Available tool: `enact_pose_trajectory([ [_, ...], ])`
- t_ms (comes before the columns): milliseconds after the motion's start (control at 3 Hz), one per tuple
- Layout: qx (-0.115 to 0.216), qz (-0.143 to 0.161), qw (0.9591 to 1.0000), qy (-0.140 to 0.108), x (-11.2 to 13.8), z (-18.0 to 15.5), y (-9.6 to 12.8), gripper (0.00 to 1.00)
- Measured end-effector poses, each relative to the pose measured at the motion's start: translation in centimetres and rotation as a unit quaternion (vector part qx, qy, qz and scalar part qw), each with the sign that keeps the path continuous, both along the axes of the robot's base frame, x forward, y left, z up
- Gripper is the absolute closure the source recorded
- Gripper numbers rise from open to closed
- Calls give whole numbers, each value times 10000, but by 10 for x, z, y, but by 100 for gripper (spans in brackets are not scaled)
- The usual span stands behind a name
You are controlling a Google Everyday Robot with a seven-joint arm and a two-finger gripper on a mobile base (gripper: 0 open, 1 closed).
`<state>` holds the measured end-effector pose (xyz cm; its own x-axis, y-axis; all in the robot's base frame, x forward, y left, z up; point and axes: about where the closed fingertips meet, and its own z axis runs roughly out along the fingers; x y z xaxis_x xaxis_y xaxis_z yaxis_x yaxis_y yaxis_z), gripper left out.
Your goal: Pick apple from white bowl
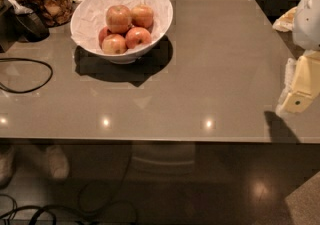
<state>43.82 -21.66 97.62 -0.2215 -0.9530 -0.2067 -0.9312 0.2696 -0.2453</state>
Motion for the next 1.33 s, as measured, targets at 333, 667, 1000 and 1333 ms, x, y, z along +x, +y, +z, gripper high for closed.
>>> enact_pose_trajectory([
  [333, 29, 15, 10000, -19, 8, 11, 9, 0],
  [667, 56, 145, 9999, -31, 52, 40, 48, 0],
  [1000, 56, 146, 9999, -31, 52, 40, 48, 0],
  [1333, 359, 177, 9990, -207, 76, 49, 67, 0],
])
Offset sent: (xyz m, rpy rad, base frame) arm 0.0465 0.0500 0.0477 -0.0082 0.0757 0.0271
